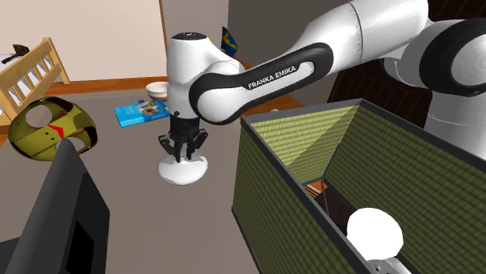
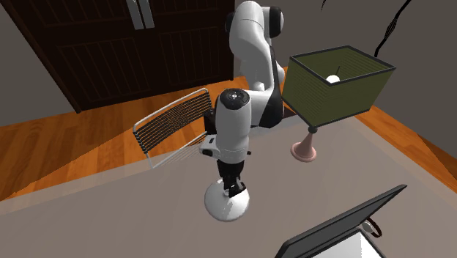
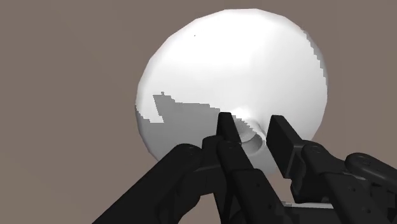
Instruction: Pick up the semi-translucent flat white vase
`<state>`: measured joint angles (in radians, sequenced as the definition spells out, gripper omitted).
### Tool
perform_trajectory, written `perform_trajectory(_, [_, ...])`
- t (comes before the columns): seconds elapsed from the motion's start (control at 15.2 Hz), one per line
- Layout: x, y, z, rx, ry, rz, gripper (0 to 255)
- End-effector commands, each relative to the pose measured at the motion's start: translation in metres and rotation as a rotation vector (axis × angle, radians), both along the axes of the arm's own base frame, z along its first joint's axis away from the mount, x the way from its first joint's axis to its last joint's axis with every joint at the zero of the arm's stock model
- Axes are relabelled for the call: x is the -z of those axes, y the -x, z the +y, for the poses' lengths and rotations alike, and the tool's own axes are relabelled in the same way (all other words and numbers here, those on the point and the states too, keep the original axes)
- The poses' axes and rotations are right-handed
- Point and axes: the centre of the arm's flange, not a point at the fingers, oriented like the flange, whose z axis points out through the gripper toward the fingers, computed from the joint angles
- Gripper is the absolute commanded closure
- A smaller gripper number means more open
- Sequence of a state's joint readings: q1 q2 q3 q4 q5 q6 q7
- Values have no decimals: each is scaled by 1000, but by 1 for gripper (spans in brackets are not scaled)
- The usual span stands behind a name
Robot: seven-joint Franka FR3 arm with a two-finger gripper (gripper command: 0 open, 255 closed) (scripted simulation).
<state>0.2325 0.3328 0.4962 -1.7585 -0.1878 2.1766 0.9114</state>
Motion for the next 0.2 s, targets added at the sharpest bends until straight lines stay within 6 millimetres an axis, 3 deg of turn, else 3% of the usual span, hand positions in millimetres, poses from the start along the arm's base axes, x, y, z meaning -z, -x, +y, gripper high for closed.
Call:
perform_trajectory(0.0, [-12, 0, 0, 0, 0, 0, 255])
perform_trajectory(0.13, [-13, 0, 0, 0, 0, 0, 255])
